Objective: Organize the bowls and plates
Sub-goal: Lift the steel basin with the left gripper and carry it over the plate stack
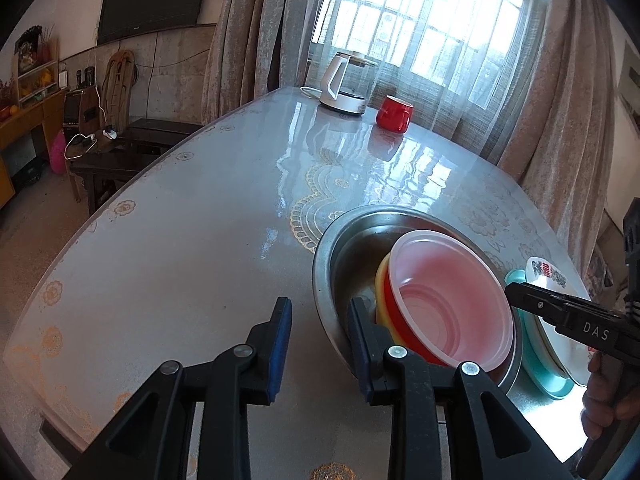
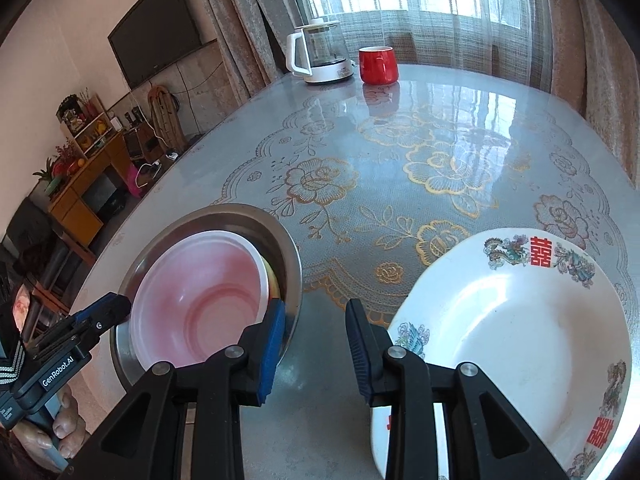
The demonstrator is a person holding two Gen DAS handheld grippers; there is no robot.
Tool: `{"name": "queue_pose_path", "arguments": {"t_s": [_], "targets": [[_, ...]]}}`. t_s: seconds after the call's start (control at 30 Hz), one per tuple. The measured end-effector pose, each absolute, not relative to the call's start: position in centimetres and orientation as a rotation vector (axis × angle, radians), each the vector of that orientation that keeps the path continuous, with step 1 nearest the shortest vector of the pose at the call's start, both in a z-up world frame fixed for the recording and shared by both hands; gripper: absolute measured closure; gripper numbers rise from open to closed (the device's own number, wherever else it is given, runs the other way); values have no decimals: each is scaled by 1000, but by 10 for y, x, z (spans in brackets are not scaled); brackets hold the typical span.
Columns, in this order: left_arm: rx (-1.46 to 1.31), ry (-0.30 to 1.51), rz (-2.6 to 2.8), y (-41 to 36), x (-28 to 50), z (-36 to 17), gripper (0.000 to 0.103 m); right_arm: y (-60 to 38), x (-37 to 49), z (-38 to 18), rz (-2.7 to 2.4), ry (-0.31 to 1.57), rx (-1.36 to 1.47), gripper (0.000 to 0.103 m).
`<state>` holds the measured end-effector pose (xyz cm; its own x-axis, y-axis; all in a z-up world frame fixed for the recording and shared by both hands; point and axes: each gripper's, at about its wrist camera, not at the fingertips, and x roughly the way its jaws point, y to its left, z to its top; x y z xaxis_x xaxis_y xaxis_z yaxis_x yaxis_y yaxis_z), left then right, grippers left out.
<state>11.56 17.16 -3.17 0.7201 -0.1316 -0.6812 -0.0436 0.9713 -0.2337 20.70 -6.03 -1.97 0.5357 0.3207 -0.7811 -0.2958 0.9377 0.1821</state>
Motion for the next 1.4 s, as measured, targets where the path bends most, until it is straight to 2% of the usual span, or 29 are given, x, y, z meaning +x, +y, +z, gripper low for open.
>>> {"name": "queue_pose_path", "arguments": {"t_s": [0.37, 0.47, 0.6, 0.87, 1.4], "targets": [[-219, 773, -60, 168, 120, -34, 74, -50, 209, -27, 370, 956, -9, 71], [-211, 784, -61, 166, 123, -34, 74, -48, 210, -30, 378, 963, -17, 77], [-185, 790, -68, 161, 127, -34, 81, -42, 212, -33, 400, 962, -29, 84], [-185, 801, -48, 161, 135, -37, 85, -44, 223, -39, 435, 995, 14, 84], [-169, 766, -38, 156, 115, -26, 85, -50, 215, -39, 449, 1010, 73, 86]]}}
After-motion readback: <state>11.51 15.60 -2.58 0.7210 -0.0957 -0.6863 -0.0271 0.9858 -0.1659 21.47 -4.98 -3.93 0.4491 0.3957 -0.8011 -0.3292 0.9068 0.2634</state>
